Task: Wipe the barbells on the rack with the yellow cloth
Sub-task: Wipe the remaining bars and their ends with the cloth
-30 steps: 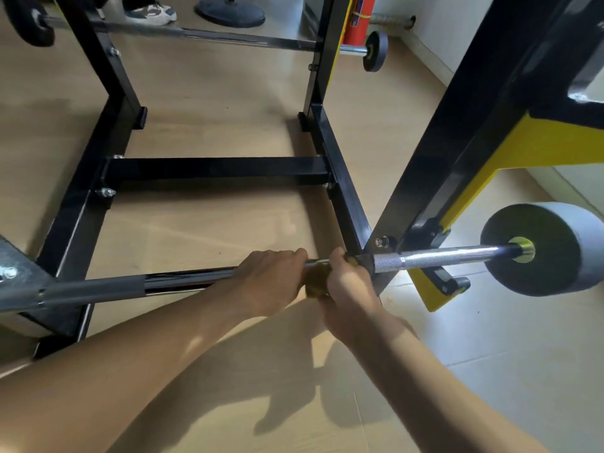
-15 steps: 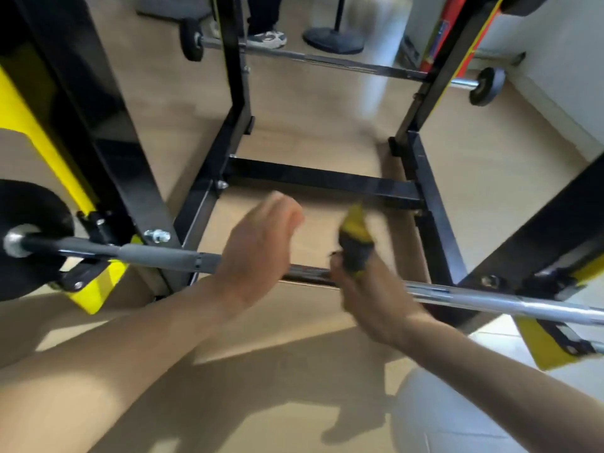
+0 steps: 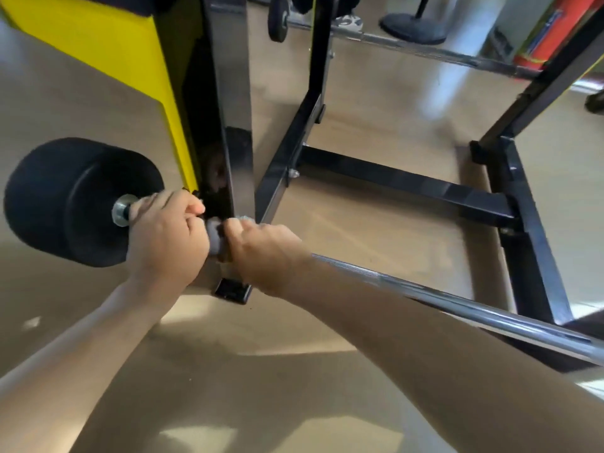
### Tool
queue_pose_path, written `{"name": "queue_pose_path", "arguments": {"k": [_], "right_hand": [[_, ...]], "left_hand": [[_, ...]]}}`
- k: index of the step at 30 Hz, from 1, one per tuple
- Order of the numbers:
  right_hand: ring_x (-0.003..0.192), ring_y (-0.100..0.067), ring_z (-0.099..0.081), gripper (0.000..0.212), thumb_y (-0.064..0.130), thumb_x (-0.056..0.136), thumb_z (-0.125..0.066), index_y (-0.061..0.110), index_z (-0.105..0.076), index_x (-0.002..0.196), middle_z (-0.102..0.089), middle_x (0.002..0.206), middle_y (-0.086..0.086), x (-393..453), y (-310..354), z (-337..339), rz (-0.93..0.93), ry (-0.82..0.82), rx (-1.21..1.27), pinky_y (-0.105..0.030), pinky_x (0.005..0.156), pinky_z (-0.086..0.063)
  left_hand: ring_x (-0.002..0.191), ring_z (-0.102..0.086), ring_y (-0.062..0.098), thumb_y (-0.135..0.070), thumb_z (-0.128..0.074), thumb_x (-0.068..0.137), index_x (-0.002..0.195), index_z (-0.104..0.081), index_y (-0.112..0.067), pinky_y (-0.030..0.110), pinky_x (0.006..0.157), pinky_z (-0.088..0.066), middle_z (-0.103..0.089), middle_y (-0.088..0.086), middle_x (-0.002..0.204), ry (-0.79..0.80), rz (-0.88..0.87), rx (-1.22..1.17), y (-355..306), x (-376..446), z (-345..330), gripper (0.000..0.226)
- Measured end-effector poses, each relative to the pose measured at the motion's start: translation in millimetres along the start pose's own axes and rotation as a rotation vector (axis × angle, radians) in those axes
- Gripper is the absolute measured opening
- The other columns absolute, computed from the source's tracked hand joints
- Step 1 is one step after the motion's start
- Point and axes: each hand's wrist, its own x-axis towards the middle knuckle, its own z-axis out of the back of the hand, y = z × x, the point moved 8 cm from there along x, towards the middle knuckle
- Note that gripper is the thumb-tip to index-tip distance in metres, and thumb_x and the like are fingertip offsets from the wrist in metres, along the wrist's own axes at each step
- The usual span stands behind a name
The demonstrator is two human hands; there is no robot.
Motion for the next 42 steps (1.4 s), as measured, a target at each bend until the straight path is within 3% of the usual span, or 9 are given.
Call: {"name": "queue_pose_path", "arguments": {"k": [3,6,11,15,21,27,33,36,42], "right_hand": [[0.075,-0.015,-0.059,0.029,0.038,0.102,-0.044,0.020,-0.045,0.124,-0.062,0.104,0.002,-40.9,-37.2,-2.4,-0.078,0.128,0.120,-0.031,0.062,-0.049],[0.056,-0.007,-0.047,0.023,0.058,0.099,-0.040,0.036,-0.033,0.101,-0.053,0.074,0.010,-79.8,-67.7,1.9,-0.163,0.321,0.178,-0.027,0.051,-0.037],[0.058,-0.014,-0.051,0.033,0.061,0.098,-0.034,0.028,-0.035,0.098,-0.059,0.076,0.005,-57.9,-58.3,-1.1,-0.129,0.319,0.084,-0.029,0.054,-0.044],[0.080,-0.016,-0.058,0.034,0.047,0.103,-0.038,0.020,-0.047,0.122,-0.056,0.092,0.004,14.2,-10.8,-25.4,0.000,0.270,0.126,-0.029,0.071,-0.049],[0.071,-0.017,-0.060,0.038,0.049,0.099,-0.048,0.018,-0.046,0.121,-0.063,0.091,0.001,-0.9,-18.1,-16.7,-0.013,0.189,0.139,-0.036,0.067,-0.057],[0.053,0.000,-0.045,0.028,0.064,0.095,-0.039,0.037,-0.032,0.091,-0.050,0.067,0.013,-89.8,-80.3,-0.5,-0.213,0.400,0.057,-0.017,0.046,-0.029],[0.050,-0.003,-0.043,0.030,0.060,0.098,-0.036,0.030,-0.041,0.102,-0.050,0.065,0.011,-57.0,-51.6,-1.7,-0.135,0.429,0.075,-0.016,0.047,-0.032],[0.080,-0.014,-0.057,0.036,0.046,0.104,-0.038,0.020,-0.046,0.127,-0.055,0.094,0.011,9.2,-5.5,-11.6,0.008,0.361,0.101,-0.023,0.068,-0.046],[0.071,-0.015,-0.060,0.042,0.056,0.098,-0.040,0.019,-0.049,0.114,-0.062,0.089,0.003,-12.7,-28.2,-15.7,-0.062,0.284,0.168,-0.032,0.069,-0.056]], "left_hand": [[0.071,-0.058,0.031,-0.008,-0.038,0.085,0.081,-0.063,-0.006,0.042,0.077,-0.047,-0.063,0.010,0.075,-0.025,-0.070,-0.026,3.1,1.3,1.2,0.025],[0.071,-0.059,0.027,-0.005,-0.041,0.084,0.084,-0.062,-0.007,0.041,0.065,-0.051,-0.063,0.006,0.077,-0.020,-0.044,-0.092,20.2,2.3,0.8,0.022],[0.080,-0.047,0.018,0.006,-0.046,0.084,0.095,-0.054,-0.004,0.018,0.066,-0.028,-0.056,0.006,0.089,-0.068,0.208,-0.145,34.4,-3.6,-1.8,0.017],[0.081,-0.055,0.031,0.003,-0.045,0.085,0.096,-0.051,-0.008,0.034,0.065,-0.038,-0.059,0.013,0.085,-0.035,0.192,0.053,37.3,-3.3,-7.0,0.016],[0.077,-0.055,0.032,0.005,-0.047,0.081,0.093,-0.050,-0.007,0.040,0.068,-0.044,-0.059,0.012,0.082,0.032,0.028,0.110,36.0,3.0,-7.1,0.017],[0.080,-0.055,0.030,0.003,-0.054,0.082,0.094,-0.050,-0.008,0.041,0.080,-0.043,-0.059,0.011,0.084,0.075,0.026,0.155,30.6,-1.5,-10.6,0.016],[0.093,-0.054,0.040,0.001,-0.050,0.081,0.096,-0.056,-0.002,0.048,0.091,-0.039,-0.063,0.021,0.088,0.130,0.080,0.282,31.2,-1.0,-12.7,0.016],[0.090,-0.054,0.041,0.000,-0.048,0.079,0.091,-0.059,0.000,0.049,0.089,-0.040,-0.063,0.022,0.086,0.121,0.062,0.302,34.1,1.9,-13.2,0.016],[0.085,-0.053,0.041,0.004,-0.047,0.079,0.088,-0.060,0.003,0.049,0.082,-0.042,-0.061,0.023,0.081,0.100,0.043,0.233,34.5,0.3,-10.2,0.016]]}}
